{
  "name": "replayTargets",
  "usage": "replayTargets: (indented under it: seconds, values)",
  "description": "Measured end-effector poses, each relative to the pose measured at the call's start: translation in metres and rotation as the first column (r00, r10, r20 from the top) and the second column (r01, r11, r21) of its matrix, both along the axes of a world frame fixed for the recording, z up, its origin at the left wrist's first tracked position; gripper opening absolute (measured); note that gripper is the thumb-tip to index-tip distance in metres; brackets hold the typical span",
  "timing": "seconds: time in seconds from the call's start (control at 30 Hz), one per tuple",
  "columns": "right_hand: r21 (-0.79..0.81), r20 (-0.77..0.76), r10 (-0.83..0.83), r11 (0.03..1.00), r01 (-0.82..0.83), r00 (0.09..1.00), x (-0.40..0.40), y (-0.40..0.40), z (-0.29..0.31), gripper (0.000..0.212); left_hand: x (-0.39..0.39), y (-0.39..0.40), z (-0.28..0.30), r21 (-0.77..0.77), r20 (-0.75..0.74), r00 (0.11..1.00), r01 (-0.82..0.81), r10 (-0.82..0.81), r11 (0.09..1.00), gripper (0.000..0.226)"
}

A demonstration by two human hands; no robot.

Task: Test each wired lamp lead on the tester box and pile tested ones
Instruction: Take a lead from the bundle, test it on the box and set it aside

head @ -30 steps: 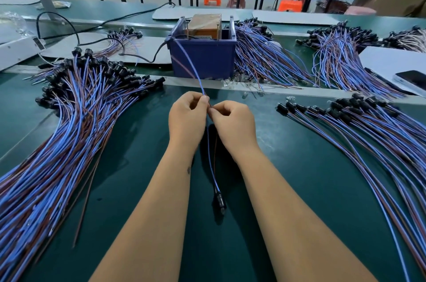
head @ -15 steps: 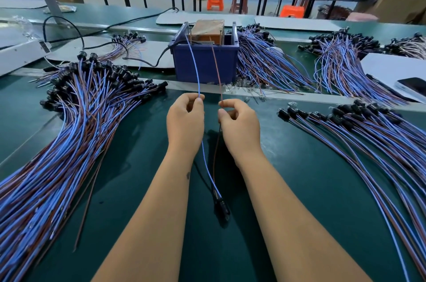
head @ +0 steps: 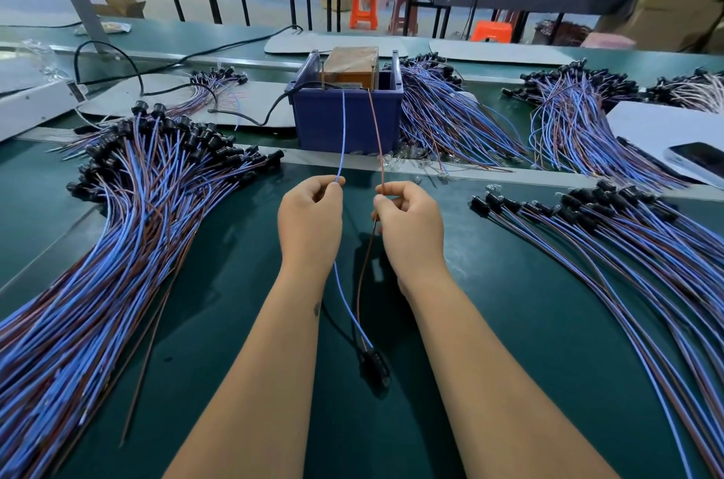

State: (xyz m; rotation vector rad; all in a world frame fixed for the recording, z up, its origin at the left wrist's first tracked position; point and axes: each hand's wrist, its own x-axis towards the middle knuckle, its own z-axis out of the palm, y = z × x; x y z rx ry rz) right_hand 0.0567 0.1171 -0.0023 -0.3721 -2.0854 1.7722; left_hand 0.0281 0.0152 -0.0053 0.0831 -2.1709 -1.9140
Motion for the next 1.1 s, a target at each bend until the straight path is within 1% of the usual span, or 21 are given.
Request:
replayTargets:
  seconds: [0.1, 0.4, 0.6, 1.1]
  values:
    - [-0.021, -0.001, -0.014, 1.000, 0.014, 1.000, -0.0003, 0.0002, -0.0003, 0.013, -0.0007, -0.0006, 0.0007, -0.003, -0.005, 1.000, -0.002, 0.002, 1.000, 0.025]
    - [-0.044, -0.008, -0.030, 0.999, 0.030, 1.000, -0.0013, 0.0002, -0.0003, 0.012, -0.0032, -0.0040, 0.0012, 0.067, 0.020, 1.000, -0.021, 0.019, 0.998, 0.024]
    - [-0.092, -0.024, -0.052, 0.994, 0.050, 0.998, -0.0020, 0.0004, -0.0027, 0.014, -0.0042, -0.0054, 0.0027, 0.112, 0.023, 0.999, -0.036, 0.034, 0.993, 0.025]
    - [-0.097, -0.029, -0.061, 0.994, 0.058, 0.998, -0.0008, 0.0009, -0.0021, 0.016, -0.0041, -0.0073, 0.0044, 0.139, 0.029, 0.999, -0.050, 0.046, 0.989, 0.025]
